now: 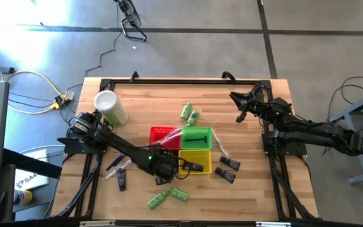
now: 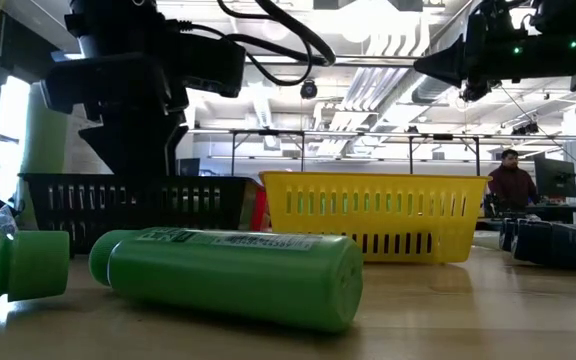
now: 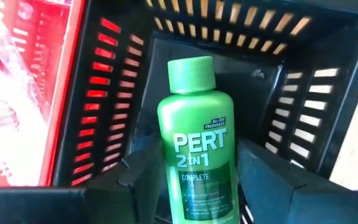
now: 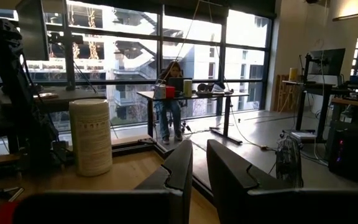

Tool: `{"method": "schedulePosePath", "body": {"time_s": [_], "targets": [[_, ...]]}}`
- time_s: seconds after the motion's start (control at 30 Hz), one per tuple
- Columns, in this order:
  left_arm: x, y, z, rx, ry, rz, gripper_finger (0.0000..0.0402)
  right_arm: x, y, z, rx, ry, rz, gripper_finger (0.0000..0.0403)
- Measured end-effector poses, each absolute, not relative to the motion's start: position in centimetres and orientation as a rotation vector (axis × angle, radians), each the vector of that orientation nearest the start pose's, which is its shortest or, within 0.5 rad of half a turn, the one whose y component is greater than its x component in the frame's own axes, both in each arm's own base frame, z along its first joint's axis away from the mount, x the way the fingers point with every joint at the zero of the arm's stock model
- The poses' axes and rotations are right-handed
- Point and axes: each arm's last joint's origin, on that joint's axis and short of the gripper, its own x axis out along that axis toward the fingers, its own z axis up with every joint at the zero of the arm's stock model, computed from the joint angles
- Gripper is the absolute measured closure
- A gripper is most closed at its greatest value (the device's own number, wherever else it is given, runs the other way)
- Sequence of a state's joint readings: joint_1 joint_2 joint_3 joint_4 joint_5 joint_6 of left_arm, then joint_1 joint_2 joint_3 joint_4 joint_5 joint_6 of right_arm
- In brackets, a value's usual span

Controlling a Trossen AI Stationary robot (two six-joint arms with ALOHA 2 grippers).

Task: Pick & Place Travel size toiletries
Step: Put the green shampoo bottle into the black bin

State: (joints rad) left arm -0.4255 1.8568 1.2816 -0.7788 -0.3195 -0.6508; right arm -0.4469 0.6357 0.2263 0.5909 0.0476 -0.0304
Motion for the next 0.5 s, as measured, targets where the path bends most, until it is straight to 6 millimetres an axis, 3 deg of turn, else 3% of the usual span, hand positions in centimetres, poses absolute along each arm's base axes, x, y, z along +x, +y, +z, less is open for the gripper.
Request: {"method": "schedulePosePath", "body": {"time_s": [0.27,0.5], "targets": [[32.7,-13.4,18.1,-0.05,1.217,0.311,0.0215,13.6,-6.6,23.4,-0.058,-0.166,-0.463,0.0363],[33.1,-12.1,18.1,-0.092,1.23,0.337,0.0173,13.7,-6.5,23.4,-0.058,-0.164,-0.441,0.0363]]}}
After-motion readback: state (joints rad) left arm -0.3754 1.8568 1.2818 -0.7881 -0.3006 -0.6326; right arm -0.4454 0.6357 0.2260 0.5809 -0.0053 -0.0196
